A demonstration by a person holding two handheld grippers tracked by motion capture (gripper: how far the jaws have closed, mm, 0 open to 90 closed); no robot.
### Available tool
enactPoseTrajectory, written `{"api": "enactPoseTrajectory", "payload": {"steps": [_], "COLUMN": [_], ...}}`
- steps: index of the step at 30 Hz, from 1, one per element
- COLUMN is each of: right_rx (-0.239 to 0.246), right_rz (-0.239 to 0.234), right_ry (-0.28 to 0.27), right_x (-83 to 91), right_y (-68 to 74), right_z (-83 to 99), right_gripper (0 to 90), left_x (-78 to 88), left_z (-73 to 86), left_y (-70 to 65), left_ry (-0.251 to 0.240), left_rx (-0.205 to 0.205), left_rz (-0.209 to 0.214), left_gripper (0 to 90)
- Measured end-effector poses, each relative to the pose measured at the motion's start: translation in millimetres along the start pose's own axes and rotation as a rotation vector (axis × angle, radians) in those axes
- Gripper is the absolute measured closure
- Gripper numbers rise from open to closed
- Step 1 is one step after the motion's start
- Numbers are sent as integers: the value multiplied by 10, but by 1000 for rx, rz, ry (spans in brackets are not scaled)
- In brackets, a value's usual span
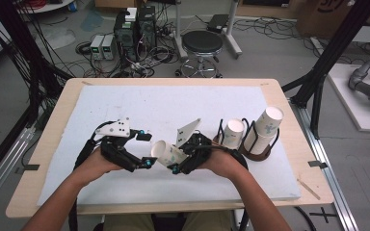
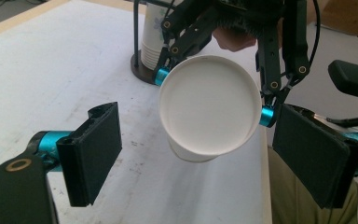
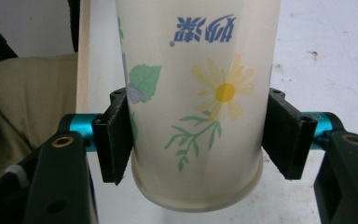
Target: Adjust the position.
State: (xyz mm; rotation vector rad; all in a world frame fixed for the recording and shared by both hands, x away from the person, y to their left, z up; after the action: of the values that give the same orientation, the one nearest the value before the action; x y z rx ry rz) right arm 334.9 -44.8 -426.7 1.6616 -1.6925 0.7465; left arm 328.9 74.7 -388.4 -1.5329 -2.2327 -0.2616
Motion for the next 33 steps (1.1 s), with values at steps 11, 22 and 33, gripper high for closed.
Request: {"api": "enactPoseTrajectory", "payload": {"steps": [11, 22, 33], "right_rx": [51, 76, 82], "right_rz": [-8, -13, -17], "right_ry": [86, 173, 205], "right_x": [-30, -53, -73], "right_y": [35, 68, 81], "right_z": [-81, -95, -80], "right_gripper": [333, 331, 332], "left_x": [-68, -145, -177], "left_z": [22, 69, 108], "left_y": [-46, -89, -108], "left_ry": [44, 101, 125], "left_rx": [-28, -49, -65], "left_rz": [30, 61, 95], "left_gripper": [168, 227, 351]}}
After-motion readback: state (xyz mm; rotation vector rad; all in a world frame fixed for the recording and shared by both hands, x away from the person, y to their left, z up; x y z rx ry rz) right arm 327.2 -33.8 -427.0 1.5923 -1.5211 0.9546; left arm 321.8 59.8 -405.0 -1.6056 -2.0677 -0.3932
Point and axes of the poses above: each handheld gripper's, and its own axes: x roughly backward along the jaws, z roughly out of its underside, y roughly to its left, the point moved 9 cm from there along -x, roughly forward along the jaws, and after that the axes turned 6 degrees about -z, right-handed, at the moved point
